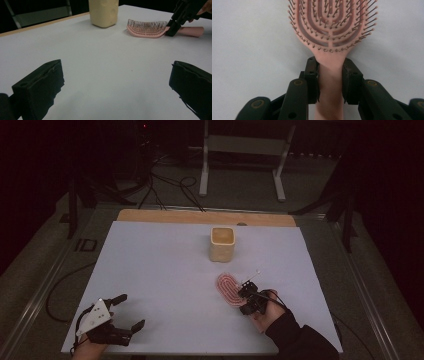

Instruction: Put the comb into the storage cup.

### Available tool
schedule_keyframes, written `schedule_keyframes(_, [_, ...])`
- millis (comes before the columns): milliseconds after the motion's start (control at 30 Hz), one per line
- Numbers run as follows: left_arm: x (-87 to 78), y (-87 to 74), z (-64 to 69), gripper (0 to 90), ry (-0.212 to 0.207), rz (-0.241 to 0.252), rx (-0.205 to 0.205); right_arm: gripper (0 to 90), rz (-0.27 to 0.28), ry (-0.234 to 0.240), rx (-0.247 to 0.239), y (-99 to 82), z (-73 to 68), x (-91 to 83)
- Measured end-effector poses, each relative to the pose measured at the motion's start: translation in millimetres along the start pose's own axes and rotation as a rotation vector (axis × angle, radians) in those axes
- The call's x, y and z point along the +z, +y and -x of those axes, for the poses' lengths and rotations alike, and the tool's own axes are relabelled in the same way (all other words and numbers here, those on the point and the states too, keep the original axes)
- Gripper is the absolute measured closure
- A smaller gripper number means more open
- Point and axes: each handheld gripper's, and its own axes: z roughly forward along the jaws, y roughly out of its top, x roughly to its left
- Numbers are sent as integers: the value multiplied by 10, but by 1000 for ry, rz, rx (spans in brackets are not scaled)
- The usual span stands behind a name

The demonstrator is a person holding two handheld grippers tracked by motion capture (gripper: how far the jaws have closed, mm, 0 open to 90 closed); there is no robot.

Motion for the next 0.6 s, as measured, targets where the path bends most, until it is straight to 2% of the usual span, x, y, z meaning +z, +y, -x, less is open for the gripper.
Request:
schedule_keyframes(100, [1,1,-1,0,0,1,3,705,17,6,-7,-14,-5,-8])
schedule_keyframes(200, [3,-4,-4,0,1,-2,-2,706,51,33,7,-19,-4,-33])
schedule_keyframes(367, [6,-5,-7,0,-1,-3,-1,705,96,65,4,-10,-3,-77])
schedule_keyframes(600, [8,-8,-8,0,-2,-4,-2,705,158,81,-31,4,-23,-171])
